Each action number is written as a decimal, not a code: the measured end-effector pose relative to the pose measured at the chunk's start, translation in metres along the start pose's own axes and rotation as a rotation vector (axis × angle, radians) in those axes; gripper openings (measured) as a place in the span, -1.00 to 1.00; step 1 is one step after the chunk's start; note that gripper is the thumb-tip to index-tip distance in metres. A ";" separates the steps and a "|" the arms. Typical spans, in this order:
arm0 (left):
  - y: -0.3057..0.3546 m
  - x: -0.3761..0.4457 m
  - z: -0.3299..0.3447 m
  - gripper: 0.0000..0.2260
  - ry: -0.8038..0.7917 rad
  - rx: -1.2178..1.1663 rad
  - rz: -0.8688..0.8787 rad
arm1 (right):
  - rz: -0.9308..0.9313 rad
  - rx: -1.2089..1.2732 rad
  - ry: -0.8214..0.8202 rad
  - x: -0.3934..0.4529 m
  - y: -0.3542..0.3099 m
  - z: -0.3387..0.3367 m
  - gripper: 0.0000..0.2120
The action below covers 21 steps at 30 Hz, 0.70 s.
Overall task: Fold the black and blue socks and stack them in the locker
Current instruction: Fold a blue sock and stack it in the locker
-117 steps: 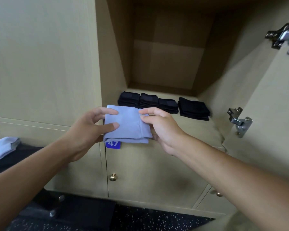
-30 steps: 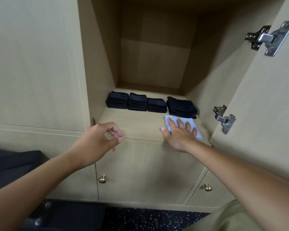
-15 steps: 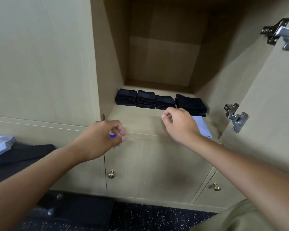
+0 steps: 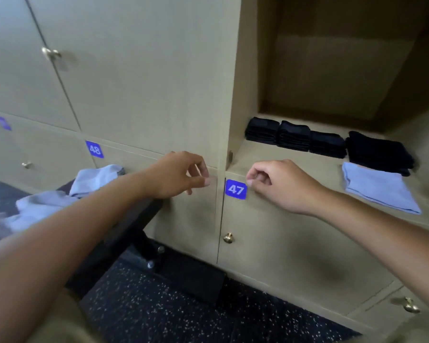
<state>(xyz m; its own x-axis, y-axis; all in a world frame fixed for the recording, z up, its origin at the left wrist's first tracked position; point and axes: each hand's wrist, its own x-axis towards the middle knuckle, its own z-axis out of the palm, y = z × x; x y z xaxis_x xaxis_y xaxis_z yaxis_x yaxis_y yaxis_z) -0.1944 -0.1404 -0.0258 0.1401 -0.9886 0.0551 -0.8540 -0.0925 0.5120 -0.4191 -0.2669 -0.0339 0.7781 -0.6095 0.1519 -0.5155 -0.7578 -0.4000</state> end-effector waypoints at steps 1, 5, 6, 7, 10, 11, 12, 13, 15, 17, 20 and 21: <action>-0.007 -0.003 -0.005 -0.89 0.014 -0.008 -0.024 | -0.015 0.008 -0.021 0.004 -0.005 0.004 -0.89; -0.039 -0.015 -0.026 -0.87 0.090 -0.009 -0.132 | -0.074 0.037 -0.083 0.018 -0.025 0.018 -0.91; -0.047 -0.018 -0.031 -0.87 0.118 -0.016 -0.160 | -0.088 0.043 -0.088 0.022 -0.030 0.022 -0.92; -0.057 -0.020 -0.035 -0.87 0.151 -0.013 -0.189 | -0.101 0.051 -0.094 0.024 -0.035 0.025 -0.91; -0.091 -0.025 -0.044 -0.87 0.251 0.013 -0.279 | -0.130 0.060 -0.116 0.032 -0.049 0.033 -0.91; -0.103 -0.026 -0.045 -0.87 0.272 0.012 -0.311 | -0.136 0.057 -0.121 0.035 -0.053 0.036 -0.91; -0.115 -0.027 -0.046 -0.87 0.286 0.016 -0.342 | -0.144 0.057 -0.127 0.038 -0.057 0.039 -0.91; -0.125 -0.028 -0.045 -0.87 0.291 0.025 -0.373 | -0.152 0.060 -0.134 0.040 -0.061 0.042 -0.91; -0.145 -0.029 -0.042 -0.88 0.281 0.048 -0.431 | -0.169 0.070 -0.148 0.044 -0.067 0.047 -0.91; -0.158 -0.030 -0.037 -0.85 0.239 0.088 -0.479 | -0.182 0.065 -0.157 0.046 -0.071 0.050 -0.91; -0.168 -0.032 -0.027 -0.68 0.060 0.247 -0.523 | -0.191 0.061 -0.166 0.049 -0.072 0.054 -0.90; -0.170 -0.032 -0.024 -0.61 -0.004 0.273 -0.529 | -0.191 0.058 -0.172 0.049 -0.072 0.054 -0.90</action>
<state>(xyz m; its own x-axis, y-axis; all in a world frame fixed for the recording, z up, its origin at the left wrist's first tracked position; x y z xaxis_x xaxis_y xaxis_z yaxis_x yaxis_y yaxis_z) -0.0416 -0.0902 -0.0937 0.5806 -0.8001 -0.1507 -0.7665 -0.5996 0.2300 -0.3241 -0.2295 -0.0467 0.9114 -0.4045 0.0754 -0.3362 -0.8377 -0.4304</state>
